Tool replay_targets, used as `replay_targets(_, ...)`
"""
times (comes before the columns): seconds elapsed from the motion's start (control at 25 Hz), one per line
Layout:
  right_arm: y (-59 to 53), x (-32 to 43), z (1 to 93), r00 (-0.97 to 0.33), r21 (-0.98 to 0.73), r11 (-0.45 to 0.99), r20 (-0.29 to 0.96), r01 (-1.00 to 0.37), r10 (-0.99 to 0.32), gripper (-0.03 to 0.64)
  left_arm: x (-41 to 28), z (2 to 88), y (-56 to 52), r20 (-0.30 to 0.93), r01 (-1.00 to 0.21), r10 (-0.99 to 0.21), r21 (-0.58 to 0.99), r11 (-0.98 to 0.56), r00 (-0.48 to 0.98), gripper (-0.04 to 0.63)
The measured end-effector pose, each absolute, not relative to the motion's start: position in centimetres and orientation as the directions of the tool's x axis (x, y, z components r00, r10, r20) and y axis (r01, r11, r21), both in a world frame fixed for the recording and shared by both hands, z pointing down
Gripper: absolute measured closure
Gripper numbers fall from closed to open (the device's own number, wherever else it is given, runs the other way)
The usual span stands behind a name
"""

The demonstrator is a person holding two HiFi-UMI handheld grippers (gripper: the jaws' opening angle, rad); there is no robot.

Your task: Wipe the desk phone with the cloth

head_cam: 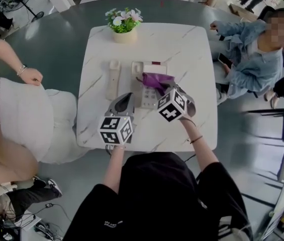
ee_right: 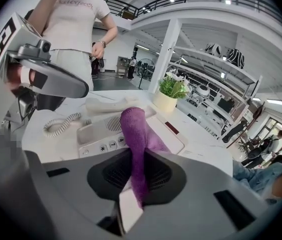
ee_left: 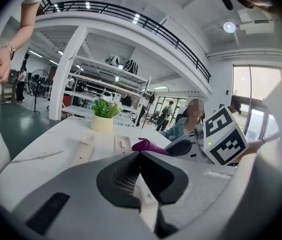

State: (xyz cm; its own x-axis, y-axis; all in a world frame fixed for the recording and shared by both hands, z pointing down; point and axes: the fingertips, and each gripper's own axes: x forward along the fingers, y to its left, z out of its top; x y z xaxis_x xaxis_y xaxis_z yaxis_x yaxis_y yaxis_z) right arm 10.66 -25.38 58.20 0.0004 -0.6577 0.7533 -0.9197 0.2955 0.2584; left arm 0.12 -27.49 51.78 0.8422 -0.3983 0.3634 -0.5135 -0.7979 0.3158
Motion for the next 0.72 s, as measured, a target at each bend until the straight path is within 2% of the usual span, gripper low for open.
replay_targets(0.72, -20.7, 7.1, 59.4, -0.074, 0.190, 0.359, 0.792, -0.914, -0.606, 0.574, -0.7, 51.9, -24.8, 0.373, -0.488, -0.371, 0.297, -0.821, 0.851, 0.597)
